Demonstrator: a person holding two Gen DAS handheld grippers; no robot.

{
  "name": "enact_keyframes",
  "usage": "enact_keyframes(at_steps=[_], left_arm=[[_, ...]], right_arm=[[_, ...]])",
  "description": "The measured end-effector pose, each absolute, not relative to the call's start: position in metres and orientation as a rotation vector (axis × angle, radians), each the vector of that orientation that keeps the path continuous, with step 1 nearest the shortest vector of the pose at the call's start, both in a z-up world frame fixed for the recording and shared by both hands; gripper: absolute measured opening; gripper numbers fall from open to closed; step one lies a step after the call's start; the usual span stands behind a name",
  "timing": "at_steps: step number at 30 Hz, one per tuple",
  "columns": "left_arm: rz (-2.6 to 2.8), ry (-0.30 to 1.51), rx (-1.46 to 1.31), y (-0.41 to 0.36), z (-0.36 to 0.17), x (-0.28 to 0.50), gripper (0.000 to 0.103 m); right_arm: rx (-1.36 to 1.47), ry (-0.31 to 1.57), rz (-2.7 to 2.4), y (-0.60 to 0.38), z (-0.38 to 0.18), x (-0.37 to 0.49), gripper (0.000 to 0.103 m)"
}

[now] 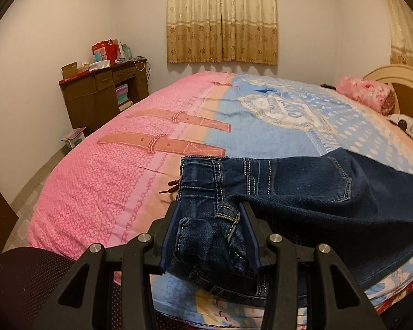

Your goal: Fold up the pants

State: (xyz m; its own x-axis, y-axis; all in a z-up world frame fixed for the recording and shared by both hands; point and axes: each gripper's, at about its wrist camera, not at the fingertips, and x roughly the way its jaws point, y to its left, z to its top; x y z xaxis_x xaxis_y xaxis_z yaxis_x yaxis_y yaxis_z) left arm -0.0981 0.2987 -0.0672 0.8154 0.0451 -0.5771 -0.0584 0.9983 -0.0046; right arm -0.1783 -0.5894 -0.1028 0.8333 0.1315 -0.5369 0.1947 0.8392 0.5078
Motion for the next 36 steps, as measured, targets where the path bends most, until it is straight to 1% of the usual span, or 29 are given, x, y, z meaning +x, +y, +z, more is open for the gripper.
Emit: enact_keyframes(at_steps=[5,7,8,9,10,11,12,19,20,22,25,28,30,32,36], left_arm=[[0.036,0.634,-0.010,0.301,-0.073,-0.103,0.045],[0.019,0.644,-0.008,0.300,-0.075,-0.106,0.047],[0.014,0.643,0.001,0.299,-0.074,-0.108,0.049],[0.016,0.641,0.014,0.298,-0.073,-0.111,0.050],[0.011,0.639,0.018,0.298,-0.072,-0.114,0.051],[0.003,0.637,0.015,0.299,-0.071,-0.116,0.052],[-0.001,0.636,0.013,0.300,-0.070,-0.118,0.053],[0.000,0.621,0.065,0.296,-0.063,-0.128,0.058],[0.000,0.618,0.064,0.298,-0.062,-0.129,0.063],[0.004,0.607,0.052,0.302,-0.058,-0.131,0.068],[0.013,0.594,0.054,0.301,-0.055,-0.133,0.068],[0.016,0.571,0.042,0.302,-0.049,-0.135,0.068],[0.030,0.563,0.034,0.305,-0.045,-0.136,0.068],[0.049,0.548,0.015,0.310,-0.040,-0.137,0.068],[0.059,0.557,0.003,0.301,-0.037,-0.131,0.069]], right_arm=[[0.552,0.652,-0.050,-0.585,-0.115,-0.180,0.011],[0.535,0.686,-0.057,-0.581,-0.124,-0.181,0.013],[0.531,0.694,-0.071,-0.581,-0.129,-0.184,0.015],[0.544,0.692,-0.072,-0.583,-0.131,-0.188,0.016],[0.559,0.687,-0.079,-0.586,-0.132,-0.193,0.023],[0.561,0.683,-0.099,-0.588,-0.133,-0.199,0.039],[0.546,0.678,-0.130,-0.588,-0.132,-0.204,0.041],[0.450,0.637,-0.220,-0.569,-0.110,-0.222,0.043],[0.429,0.621,-0.214,-0.560,-0.104,-0.224,0.043],[0.383,0.597,-0.191,-0.540,-0.094,-0.222,0.043],[0.345,0.578,-0.130,-0.509,-0.083,-0.210,0.043],[0.307,0.565,-0.035,-0.462,-0.074,-0.194,0.050],[0.232,0.559,0.008,-0.430,-0.070,-0.187,0.052],[0.169,0.557,0.105,-0.386,-0.065,-0.175,0.059],[0.070,0.591,0.297,-0.304,-0.069,-0.152,0.061]])
